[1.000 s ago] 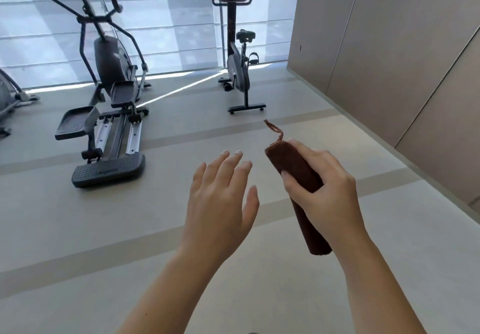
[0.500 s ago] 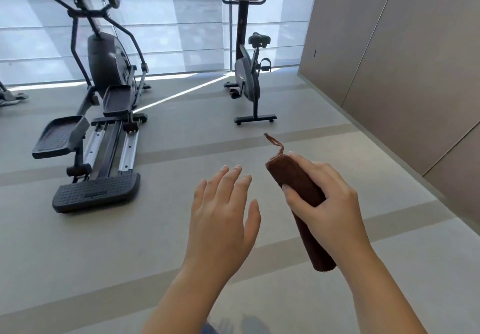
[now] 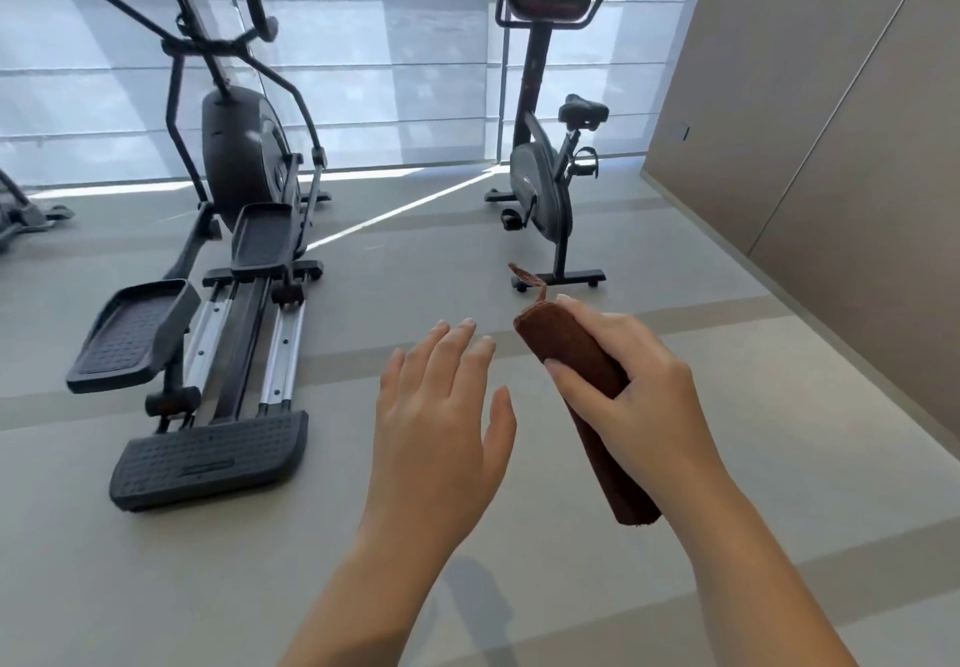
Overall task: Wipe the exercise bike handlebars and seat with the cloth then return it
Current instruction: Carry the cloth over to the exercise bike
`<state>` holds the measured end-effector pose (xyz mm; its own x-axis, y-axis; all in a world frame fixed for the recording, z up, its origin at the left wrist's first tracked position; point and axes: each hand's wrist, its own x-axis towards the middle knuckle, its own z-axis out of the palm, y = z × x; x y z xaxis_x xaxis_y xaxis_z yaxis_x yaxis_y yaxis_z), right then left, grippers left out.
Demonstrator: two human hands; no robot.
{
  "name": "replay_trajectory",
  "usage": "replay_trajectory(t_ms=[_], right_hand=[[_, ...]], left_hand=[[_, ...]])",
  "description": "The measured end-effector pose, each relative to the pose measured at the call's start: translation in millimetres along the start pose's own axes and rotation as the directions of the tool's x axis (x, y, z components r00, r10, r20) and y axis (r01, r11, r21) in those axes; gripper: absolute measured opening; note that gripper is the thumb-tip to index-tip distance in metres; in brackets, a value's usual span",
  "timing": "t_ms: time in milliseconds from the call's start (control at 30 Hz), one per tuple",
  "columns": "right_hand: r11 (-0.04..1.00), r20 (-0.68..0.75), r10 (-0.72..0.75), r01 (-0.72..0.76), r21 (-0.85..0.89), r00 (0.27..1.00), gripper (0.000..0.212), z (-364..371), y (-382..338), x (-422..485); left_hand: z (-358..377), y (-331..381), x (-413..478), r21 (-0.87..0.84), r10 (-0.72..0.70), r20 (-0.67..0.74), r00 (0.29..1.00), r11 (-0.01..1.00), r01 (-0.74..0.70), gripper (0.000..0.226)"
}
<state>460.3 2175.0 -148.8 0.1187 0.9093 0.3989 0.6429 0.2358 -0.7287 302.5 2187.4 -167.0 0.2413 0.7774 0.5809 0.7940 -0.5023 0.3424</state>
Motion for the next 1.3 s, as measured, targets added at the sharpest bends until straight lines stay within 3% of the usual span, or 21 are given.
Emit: replay_trajectory(t_ms=[233,533,700,1033,1300], right_hand=[[1.000,-0.008,0.019,-0.019,0.010,1.000,0.047,47.8,52.1,122.2],[0.997,-0.152,0.009,-0.021,-0.077,0.988,0.048,46.0,131.4,325.0],[0.996,-0.132,0.006,-0.018,-0.092,0.991,0.048,67.3,160.8,418.9],[0.992,-0.076,0.049,-0.057,-0.111,0.996,0.048,161.6,225.6,577.6],[0.988,-0.079,0.014,-0.026,-0.153,0.997,0.047,252.8,226.5,760.6]], left_hand=[[69.1,-67.8,99.4,0.000,0.006,0.032,0.999,1.000,-0.006,0.040],[178.4,-103.0,305.5,-0.009,0.114,0.017,0.993,0.993,-0.114,0.038],[218.1,-142.9,386.5,-0.006,0.080,0.002,0.997,0.997,-0.080,0.035],[314.7,-257.6,518.5,-0.053,0.054,0.029,0.998,0.997,-0.053,0.034],[357.8,-385.5,663.4,-0.079,0.047,0.028,0.999,0.996,-0.044,0.034]])
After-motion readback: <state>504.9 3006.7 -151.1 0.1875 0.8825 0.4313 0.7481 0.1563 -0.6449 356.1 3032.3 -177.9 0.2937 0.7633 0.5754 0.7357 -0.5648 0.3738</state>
